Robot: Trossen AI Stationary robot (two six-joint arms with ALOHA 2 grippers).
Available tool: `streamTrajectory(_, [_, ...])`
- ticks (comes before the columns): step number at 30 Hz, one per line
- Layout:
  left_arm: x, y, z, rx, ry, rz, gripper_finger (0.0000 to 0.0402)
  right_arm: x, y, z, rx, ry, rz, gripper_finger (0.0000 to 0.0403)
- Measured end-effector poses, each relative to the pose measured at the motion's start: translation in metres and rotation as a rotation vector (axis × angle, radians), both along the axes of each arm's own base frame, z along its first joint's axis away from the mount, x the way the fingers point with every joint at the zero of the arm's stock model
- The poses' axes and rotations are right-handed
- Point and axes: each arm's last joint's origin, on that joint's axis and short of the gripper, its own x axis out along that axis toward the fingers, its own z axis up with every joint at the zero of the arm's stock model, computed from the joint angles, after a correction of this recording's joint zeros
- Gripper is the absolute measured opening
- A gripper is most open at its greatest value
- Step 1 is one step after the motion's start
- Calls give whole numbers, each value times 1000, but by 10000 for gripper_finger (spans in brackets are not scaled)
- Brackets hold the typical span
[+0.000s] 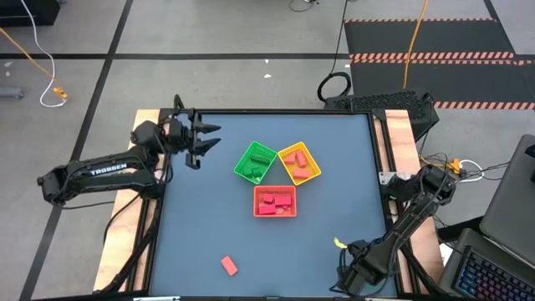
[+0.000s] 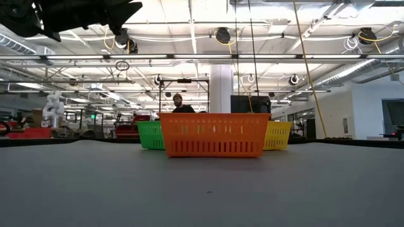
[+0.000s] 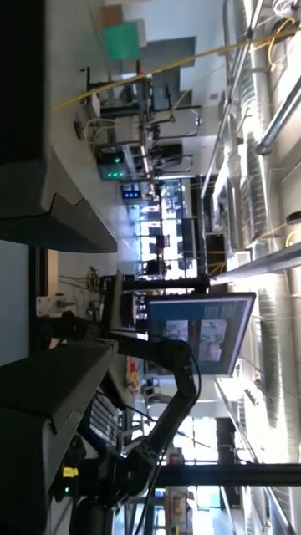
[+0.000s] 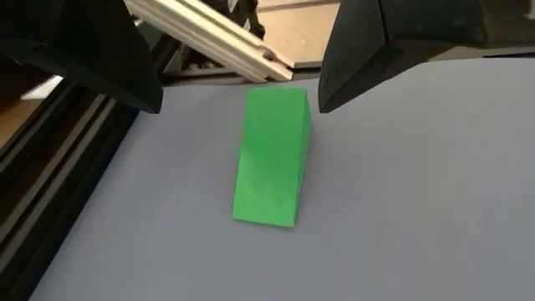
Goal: Sort & place blocks by color
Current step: Put the green block into the green bin
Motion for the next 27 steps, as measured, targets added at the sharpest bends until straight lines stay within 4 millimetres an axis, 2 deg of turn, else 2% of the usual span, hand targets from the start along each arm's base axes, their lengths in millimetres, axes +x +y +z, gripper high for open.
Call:
streamTrajectory(6, [2, -4, 0, 0, 1, -28, 179, -4, 0, -5, -38, -31, 17, 313])
streamTrajectory(15, [4, -10, 0, -2, 1, -66, 179, -8, -2, -34, 28, -112, 21, 313])
streamTrajectory(18, [5, -12, -1, -5, 6, -77, 179, -8, -3, -36, 32, -116, 24, 309])
streamTrajectory(22, [6, -14, -2, -11, 19, -87, 179, -8, -3, -37, 42, -125, 26, 285])
streamTrajectory(27, [7, -14, -3, -25, 34, -89, 179, -5, 1, -37, 80, -148, 25, 233])
